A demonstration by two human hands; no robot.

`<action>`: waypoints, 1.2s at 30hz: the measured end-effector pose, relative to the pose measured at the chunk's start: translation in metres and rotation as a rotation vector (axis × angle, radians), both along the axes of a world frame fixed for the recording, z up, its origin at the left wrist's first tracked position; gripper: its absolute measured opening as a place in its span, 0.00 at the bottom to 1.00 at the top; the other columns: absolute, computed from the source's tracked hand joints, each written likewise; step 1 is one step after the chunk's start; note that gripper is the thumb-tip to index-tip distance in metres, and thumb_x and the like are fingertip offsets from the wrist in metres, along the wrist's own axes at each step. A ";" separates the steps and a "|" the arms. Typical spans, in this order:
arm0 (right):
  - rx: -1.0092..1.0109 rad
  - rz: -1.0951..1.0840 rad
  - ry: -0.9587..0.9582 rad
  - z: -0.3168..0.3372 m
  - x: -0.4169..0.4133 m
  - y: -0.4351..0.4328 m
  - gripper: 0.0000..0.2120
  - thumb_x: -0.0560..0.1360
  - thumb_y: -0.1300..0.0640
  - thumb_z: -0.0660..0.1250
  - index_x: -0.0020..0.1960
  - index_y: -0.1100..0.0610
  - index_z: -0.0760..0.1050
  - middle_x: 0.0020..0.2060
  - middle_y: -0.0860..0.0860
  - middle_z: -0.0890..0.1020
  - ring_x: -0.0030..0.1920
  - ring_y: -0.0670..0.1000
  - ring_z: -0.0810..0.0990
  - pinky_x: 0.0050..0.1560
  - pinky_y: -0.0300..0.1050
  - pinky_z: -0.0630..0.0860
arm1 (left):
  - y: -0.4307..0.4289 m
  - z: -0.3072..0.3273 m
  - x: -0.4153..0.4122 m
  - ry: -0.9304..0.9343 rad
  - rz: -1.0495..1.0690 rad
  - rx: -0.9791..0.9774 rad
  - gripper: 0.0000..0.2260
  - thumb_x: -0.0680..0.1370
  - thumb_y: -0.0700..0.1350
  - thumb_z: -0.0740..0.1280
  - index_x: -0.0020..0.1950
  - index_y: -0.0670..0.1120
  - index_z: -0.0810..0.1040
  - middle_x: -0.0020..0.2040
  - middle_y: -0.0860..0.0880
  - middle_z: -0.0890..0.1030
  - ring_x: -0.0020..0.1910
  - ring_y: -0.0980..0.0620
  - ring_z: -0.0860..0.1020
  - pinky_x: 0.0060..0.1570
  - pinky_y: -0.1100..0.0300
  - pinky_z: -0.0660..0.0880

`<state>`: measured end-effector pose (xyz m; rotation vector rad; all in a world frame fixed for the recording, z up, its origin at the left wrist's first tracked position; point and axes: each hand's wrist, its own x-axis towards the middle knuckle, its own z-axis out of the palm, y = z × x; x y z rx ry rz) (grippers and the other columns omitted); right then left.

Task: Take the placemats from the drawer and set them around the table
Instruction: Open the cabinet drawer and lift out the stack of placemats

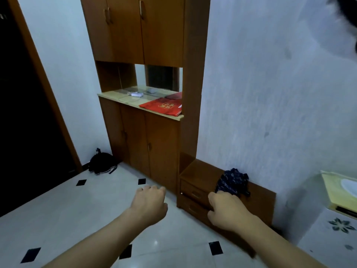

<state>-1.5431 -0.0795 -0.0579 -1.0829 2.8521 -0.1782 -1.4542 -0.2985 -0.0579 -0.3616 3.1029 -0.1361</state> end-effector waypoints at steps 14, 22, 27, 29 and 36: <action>-0.008 -0.218 -0.065 -0.040 -0.226 -0.144 0.15 0.74 0.50 0.62 0.35 0.48 0.57 0.36 0.47 0.68 0.39 0.50 0.71 0.33 0.43 0.62 | -0.152 -0.034 -0.275 -0.027 -0.249 0.105 0.13 0.78 0.53 0.61 0.58 0.47 0.72 0.56 0.46 0.77 0.56 0.44 0.74 0.55 0.49 0.70; -0.038 -0.377 -0.191 -0.089 -0.315 -0.169 0.17 0.74 0.50 0.63 0.34 0.47 0.55 0.35 0.47 0.67 0.44 0.54 0.76 0.41 0.45 0.70 | -0.187 -0.073 -0.398 -0.100 -0.360 0.175 0.11 0.78 0.51 0.60 0.58 0.48 0.72 0.55 0.47 0.76 0.55 0.45 0.74 0.53 0.51 0.70; -0.045 -0.440 -0.252 -0.130 -0.376 -0.168 0.15 0.74 0.50 0.63 0.35 0.49 0.58 0.38 0.50 0.71 0.42 0.53 0.76 0.38 0.45 0.69 | -0.189 -0.118 -0.464 -0.183 -0.371 0.171 0.12 0.78 0.51 0.59 0.58 0.48 0.71 0.57 0.45 0.75 0.57 0.44 0.73 0.55 0.50 0.70; -0.037 -0.442 -0.284 -0.147 -0.403 -0.167 0.17 0.74 0.49 0.63 0.35 0.49 0.56 0.36 0.48 0.68 0.42 0.53 0.75 0.37 0.44 0.67 | -0.189 -0.136 -0.489 -0.204 -0.365 0.168 0.13 0.78 0.52 0.59 0.59 0.48 0.71 0.58 0.46 0.75 0.57 0.44 0.73 0.56 0.50 0.70; -0.058 -0.458 -0.368 -0.239 -0.504 -0.168 0.14 0.75 0.50 0.63 0.37 0.51 0.60 0.37 0.49 0.69 0.42 0.54 0.75 0.37 0.45 0.72 | -0.191 -0.221 -0.579 -0.211 -0.330 0.233 0.14 0.79 0.54 0.59 0.62 0.50 0.70 0.61 0.47 0.74 0.59 0.47 0.69 0.59 0.52 0.68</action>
